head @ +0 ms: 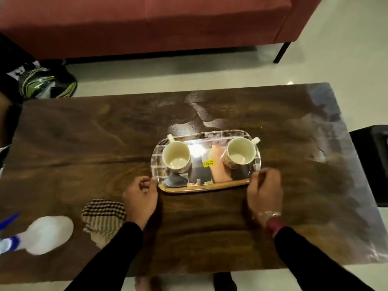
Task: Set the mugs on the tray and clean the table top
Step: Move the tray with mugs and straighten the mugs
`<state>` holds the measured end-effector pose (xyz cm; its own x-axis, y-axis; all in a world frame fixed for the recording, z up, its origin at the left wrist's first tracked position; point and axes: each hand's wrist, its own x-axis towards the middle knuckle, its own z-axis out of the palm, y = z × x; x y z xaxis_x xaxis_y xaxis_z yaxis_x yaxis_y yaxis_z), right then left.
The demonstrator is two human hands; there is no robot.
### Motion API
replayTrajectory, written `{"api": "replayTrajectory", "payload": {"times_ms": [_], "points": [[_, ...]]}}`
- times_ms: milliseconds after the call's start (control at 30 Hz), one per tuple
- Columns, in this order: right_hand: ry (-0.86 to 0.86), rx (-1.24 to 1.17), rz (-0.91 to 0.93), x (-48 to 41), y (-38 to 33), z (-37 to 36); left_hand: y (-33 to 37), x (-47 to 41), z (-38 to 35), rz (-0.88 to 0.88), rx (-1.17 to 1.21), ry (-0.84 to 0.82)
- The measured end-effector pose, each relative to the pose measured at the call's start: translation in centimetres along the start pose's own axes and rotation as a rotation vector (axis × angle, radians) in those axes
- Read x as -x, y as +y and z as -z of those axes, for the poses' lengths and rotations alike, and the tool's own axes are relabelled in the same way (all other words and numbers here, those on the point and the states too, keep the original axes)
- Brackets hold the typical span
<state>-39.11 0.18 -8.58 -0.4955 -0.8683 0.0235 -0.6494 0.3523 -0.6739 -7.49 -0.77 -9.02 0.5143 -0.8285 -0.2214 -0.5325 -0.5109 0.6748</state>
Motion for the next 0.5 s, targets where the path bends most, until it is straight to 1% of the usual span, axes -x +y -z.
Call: {"api": "replayTrajectory", "payload": {"times_ms": [33, 67, 167, 267, 300, 367, 433, 500], "points": [[-0.013, 0.017, -0.074, -2.3, 1.0, 0.4, 0.4, -0.3, -0.8, 0.031, -0.025, -0.021], [-0.057, 0.053, -0.093, -4.5, 1.8, 0.6, 0.6, -0.4, -1.4, 0.058, -0.048, -0.031], [-0.249, 0.126, -0.094, -9.5, 2.4, 0.5, 0.9, -0.5, -2.4, 0.097, -0.105, -0.019], [-0.364, 0.107, -0.023, -11.4, 2.0, -0.5, 0.8, -0.8, -2.7, 0.172, -0.063, -0.017], [-0.379, 0.111, 0.009, -11.5, 1.9, -0.8, 0.5, -1.1, -2.9, 0.201, -0.04, -0.036], [-0.384, 0.104, 0.02, -11.6, 1.9, -1.2, 0.3, -1.8, -3.1, 0.306, 0.115, -0.104], [-0.378, 0.085, -0.029, -11.5, 2.1, -1.6, 0.3, -2.3, -3.3, 0.375, 0.262, -0.153], [-0.386, 0.076, -0.08, -11.4, 2.4, -1.6, 0.1, -2.9, -3.5, 0.387, 0.285, -0.162]]}}
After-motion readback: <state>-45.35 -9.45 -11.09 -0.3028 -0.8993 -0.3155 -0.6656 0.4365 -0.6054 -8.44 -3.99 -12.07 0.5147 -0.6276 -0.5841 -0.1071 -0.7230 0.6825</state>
